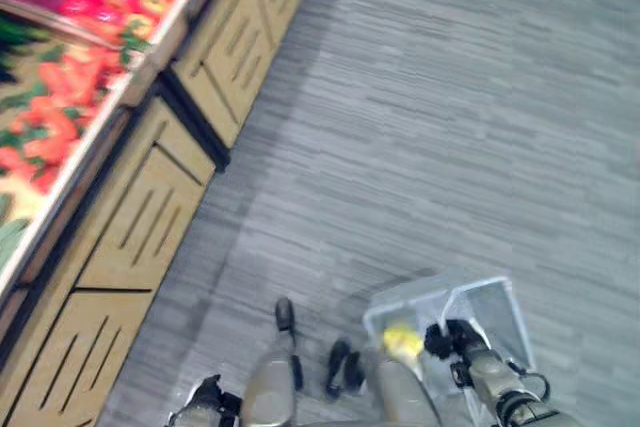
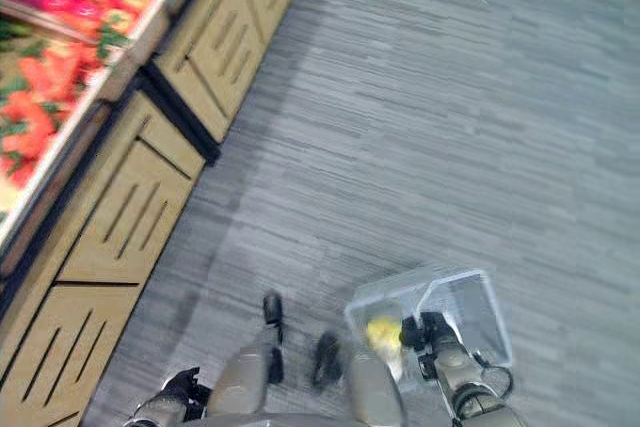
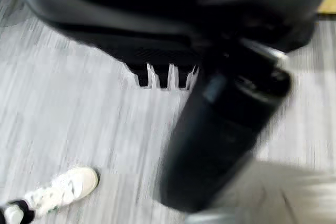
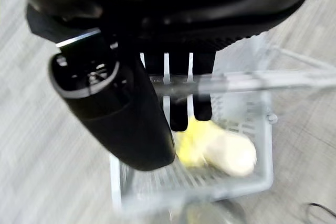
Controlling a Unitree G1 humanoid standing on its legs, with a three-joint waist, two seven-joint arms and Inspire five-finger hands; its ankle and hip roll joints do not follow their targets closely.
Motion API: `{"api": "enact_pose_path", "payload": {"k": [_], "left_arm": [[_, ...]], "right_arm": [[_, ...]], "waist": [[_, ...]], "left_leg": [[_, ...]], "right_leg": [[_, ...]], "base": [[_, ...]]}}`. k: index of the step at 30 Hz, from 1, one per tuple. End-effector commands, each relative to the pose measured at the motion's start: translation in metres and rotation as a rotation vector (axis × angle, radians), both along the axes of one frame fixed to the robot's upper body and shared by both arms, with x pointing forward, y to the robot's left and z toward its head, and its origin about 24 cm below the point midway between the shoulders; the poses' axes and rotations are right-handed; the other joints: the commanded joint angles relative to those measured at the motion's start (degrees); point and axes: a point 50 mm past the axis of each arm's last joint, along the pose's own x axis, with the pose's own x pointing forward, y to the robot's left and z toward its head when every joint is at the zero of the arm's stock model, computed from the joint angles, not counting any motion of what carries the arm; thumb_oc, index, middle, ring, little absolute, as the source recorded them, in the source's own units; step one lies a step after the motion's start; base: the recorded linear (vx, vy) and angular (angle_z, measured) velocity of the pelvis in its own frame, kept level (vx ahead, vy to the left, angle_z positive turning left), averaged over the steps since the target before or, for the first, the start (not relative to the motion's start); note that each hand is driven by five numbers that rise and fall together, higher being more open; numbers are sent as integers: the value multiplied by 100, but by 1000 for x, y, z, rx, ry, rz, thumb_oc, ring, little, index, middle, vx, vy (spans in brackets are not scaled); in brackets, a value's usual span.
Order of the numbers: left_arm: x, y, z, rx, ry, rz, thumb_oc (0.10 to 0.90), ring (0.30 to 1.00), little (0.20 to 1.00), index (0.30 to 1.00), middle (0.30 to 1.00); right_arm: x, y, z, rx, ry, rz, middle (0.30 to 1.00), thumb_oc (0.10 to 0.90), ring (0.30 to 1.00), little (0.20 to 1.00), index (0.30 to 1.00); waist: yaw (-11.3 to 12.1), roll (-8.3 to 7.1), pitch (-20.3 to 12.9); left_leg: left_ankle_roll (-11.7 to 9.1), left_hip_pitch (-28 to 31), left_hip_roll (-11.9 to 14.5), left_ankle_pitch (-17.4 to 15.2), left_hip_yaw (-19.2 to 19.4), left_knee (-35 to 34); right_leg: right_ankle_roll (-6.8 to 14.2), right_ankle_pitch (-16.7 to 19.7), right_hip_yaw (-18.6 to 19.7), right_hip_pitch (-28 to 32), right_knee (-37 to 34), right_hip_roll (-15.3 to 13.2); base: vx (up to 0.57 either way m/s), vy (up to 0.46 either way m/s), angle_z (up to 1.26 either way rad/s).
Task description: Get the vegetables into the basket
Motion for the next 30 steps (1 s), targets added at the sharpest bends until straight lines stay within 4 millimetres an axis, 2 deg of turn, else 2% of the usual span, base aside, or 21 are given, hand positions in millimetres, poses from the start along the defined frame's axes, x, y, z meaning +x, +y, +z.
{"api": "enact_pose_path", "payload": {"k": [1,4,7,11,14,24,26,27,29,30], "left_arm": [[-6,-3,-3,12,14,-29,900,1000,1000,1000,1000],[2,2,2,40,-13,-63,900,1000,1000,1000,1000],[12,9,8,73,-48,-73,900,1000,1000,1000,1000],[15,9,9,83,-52,-95,900,1000,1000,1000,1000],[12,7,7,71,-46,-82,900,1000,1000,1000,1000],[1,5,2,48,-12,-63,900,1000,1000,1000,1000],[1,6,3,46,-15,-64,900,1000,1000,1000,1000],[1,6,3,46,-15,-64,900,1000,1000,1000,1000],[-2,10,3,50,-3,-55,900,1000,1000,1000,1000],[-4,12,3,57,2,-47,900,1000,1000,1000,1000]], "right_arm": [[-50,-3,-19,-21,160,56,300,400,300,300,300],[-49,2,-20,-24,157,57,300,400,300,300,300],[-47,7,-21,-26,159,81,300,400,300,300,300],[-50,11,-23,-20,175,97,300,400,300,300,300],[-55,11,-25,-14,196,95,300,400,300,300,300],[-69,6,-29,-17,250,66,300,400,300,300,300],[-69,4,-28,-18,249,63,300,400,300,300,300],[-69,4,-28,-18,249,63,300,400,300,300,300],[-67,4,-28,-14,242,55,300,400,300,300,300],[-67,5,-28,-10,235,57,300,400,300,300,300]], "waist": [[60,169,-370],[129,134,-385],[182,58,-441],[188,-11,-467],[213,-54,-517],[291,-35,-649],[316,-8,-619],[317,-10,-618],[362,3,-516],[331,46,-427]], "left_leg": [[51,693,-64,-588,-2,-28],[217,792,-155,-677,176,-116],[306,966,-198,-560,248,-577],[361,1069,-233,-613,284,-583],[406,1168,-283,-701,263,-565],[589,1243,-491,-1005,143,-291],[686,1312,-573,-1096,85,-230],[688,1312,-575,-1098,87,-229],[803,1447,-647,-1176,55,-158],[834,1559,-673,-1169,-51,-164]], "right_leg": [[421,908,278,595,-1370,-199],[553,974,545,548,-1298,-278],[664,1130,579,476,-1331,-297],[729,1231,615,518,-1340,-321],[775,1227,522,639,-1381,-397],[942,1436,367,806,-1258,-644],[968,1493,392,685,-779,-709],[969,1485,396,678,-765,-713],[924,1702,495,339,199,-788],[832,1696,756,116,682,-631]], "base": [[147,308,-57],[130,323,-82],[63,231,-40],[22,93,1],[16,81,-5],[19,119,7],[19,191,13],[26,257,2],[40,229,-4],[51,165,4]]}}
